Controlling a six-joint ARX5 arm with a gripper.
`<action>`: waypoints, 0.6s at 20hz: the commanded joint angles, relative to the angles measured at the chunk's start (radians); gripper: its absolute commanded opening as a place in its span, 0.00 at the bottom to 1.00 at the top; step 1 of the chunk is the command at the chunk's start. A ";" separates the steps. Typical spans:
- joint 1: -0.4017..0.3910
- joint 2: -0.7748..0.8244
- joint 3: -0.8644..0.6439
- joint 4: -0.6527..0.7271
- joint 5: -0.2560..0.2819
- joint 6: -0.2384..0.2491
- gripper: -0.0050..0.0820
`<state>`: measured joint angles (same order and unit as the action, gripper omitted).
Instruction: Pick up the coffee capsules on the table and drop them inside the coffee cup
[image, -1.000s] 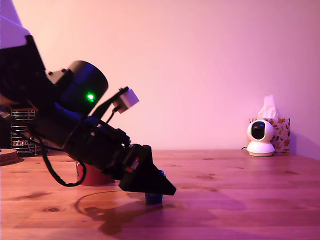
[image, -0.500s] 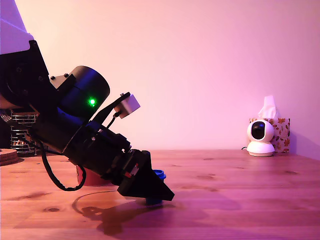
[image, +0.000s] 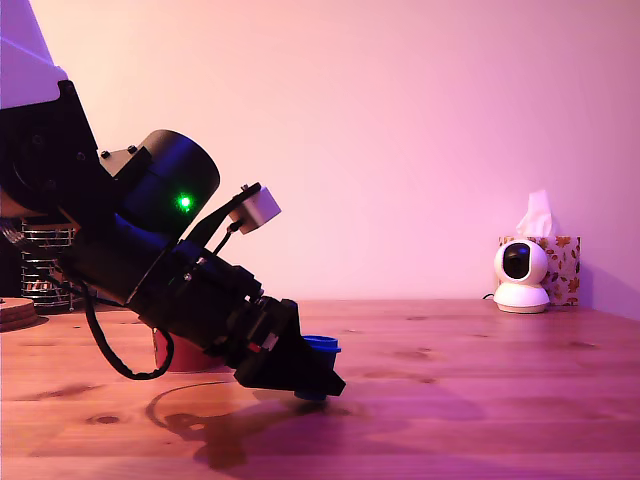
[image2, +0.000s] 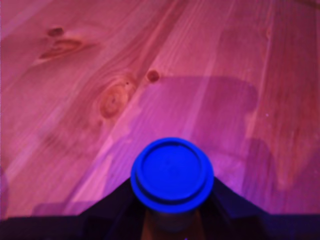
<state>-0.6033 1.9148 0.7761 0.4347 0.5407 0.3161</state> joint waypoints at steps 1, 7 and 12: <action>-0.006 0.022 -0.002 0.011 0.001 0.006 0.19; -0.005 -0.046 -0.002 0.008 0.002 -0.001 0.19; -0.005 -0.175 -0.002 -0.042 0.002 -0.029 0.19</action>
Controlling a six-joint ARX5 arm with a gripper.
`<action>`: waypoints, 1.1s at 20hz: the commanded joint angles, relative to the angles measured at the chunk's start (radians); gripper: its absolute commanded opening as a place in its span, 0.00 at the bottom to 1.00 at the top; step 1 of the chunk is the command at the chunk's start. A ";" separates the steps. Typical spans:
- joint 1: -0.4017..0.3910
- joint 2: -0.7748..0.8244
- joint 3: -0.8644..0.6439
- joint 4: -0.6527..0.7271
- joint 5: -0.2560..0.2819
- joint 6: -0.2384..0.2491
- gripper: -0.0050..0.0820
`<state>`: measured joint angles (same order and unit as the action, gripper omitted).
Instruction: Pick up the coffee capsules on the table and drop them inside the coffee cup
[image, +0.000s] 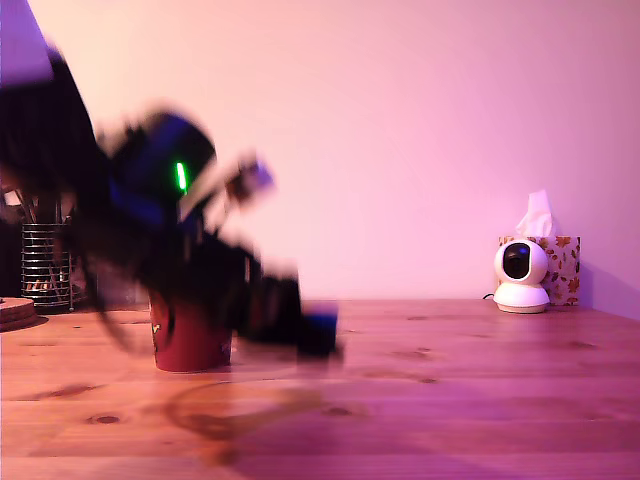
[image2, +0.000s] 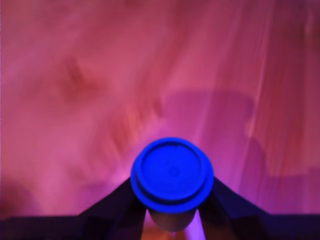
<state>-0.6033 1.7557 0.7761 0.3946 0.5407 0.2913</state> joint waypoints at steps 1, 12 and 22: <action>-0.005 -0.039 -0.002 -0.011 0.002 -0.004 0.19; 0.056 -0.212 -0.002 -0.113 -0.007 -0.004 0.19; 0.181 -0.232 -0.002 -0.140 -0.104 -0.124 0.19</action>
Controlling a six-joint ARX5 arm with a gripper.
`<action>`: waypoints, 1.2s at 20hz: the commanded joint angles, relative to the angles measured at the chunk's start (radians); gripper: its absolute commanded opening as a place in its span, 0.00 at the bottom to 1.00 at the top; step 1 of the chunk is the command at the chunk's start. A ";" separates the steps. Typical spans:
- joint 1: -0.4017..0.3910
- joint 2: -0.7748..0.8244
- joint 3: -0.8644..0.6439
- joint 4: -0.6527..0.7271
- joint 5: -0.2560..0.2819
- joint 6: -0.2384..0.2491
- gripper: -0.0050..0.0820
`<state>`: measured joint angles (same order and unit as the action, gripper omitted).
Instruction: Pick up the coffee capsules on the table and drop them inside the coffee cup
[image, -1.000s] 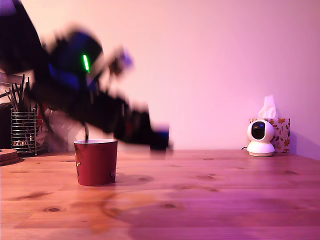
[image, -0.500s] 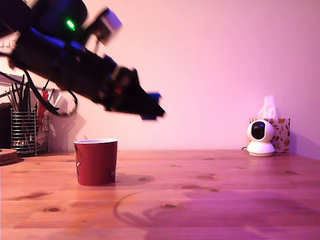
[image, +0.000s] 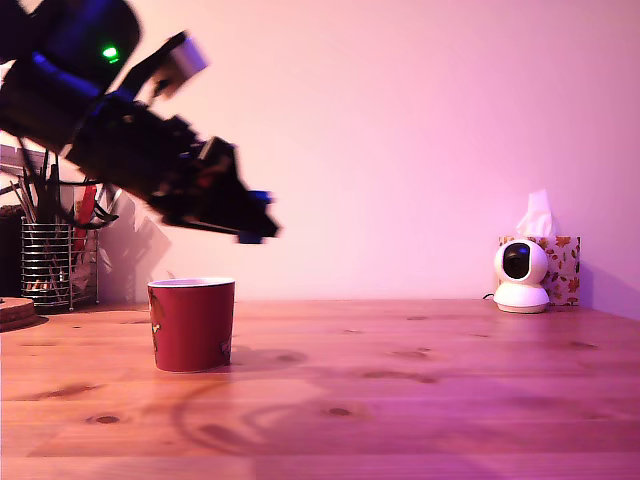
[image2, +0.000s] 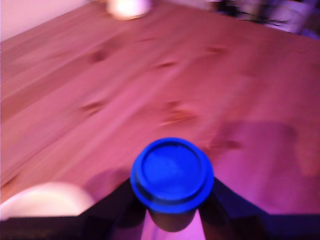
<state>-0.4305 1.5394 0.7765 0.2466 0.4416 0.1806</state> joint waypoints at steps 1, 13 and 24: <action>0.024 -0.016 -0.002 0.007 -0.014 -0.045 0.19; 0.119 -0.015 0.113 -0.167 -0.090 -0.109 0.19; 0.126 0.045 0.172 -0.224 -0.148 -0.102 0.19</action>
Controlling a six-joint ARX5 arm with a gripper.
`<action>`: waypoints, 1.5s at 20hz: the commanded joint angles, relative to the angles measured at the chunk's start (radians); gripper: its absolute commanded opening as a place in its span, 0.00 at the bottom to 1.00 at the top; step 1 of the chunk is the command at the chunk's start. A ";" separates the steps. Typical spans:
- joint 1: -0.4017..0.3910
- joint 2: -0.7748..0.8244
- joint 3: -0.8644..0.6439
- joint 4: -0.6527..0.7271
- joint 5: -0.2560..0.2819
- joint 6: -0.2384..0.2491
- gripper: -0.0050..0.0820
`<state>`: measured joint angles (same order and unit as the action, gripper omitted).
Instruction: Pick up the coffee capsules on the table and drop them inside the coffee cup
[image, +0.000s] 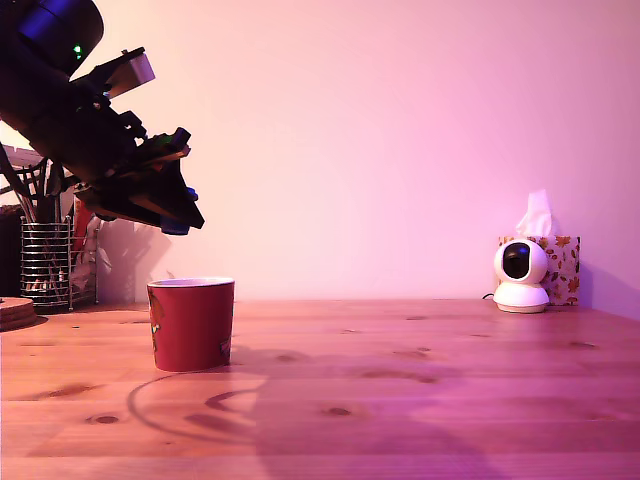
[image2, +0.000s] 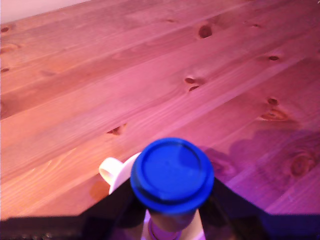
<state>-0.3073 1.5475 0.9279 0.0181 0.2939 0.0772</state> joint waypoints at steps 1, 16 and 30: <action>0.002 0.054 0.030 0.004 0.000 0.002 0.19; 0.002 0.169 0.101 -0.082 -0.011 0.002 0.19; -0.012 0.169 0.101 -0.101 -0.011 0.002 0.30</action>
<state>-0.3115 1.7000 1.0138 -0.0963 0.2852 0.0772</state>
